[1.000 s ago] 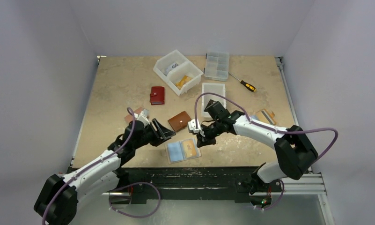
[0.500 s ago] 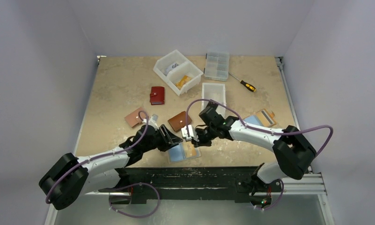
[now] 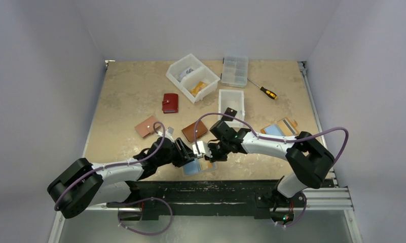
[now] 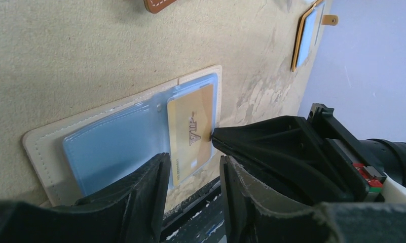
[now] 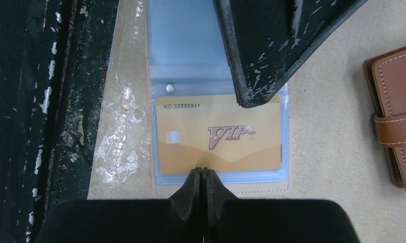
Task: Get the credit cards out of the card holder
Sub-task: Remove the credit card from the card holder.
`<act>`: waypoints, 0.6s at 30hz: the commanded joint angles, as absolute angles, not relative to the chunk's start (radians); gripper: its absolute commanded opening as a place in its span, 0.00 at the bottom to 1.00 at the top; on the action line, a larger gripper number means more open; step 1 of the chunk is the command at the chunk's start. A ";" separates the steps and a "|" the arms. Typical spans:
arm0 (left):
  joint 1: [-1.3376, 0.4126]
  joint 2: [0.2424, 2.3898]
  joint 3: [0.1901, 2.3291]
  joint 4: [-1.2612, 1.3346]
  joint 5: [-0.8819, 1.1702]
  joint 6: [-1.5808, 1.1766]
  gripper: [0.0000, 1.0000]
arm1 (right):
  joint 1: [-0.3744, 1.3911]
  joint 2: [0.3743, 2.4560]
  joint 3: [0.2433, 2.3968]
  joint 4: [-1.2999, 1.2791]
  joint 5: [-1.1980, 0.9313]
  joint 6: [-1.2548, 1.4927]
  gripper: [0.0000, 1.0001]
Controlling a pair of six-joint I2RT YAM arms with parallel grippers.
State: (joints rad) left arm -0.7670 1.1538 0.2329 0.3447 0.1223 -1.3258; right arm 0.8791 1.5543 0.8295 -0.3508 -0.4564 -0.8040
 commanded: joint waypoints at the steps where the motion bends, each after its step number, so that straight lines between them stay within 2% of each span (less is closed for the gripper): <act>1: -0.786 1.193 0.237 0.438 0.125 -1.339 0.45 | 0.887 1.556 0.857 -0.337 -0.431 -0.807 0.00; 18: -0.803 1.269 0.246 0.474 0.129 -1.335 0.43 | 0.909 1.605 0.893 -0.365 -0.403 -0.793 0.00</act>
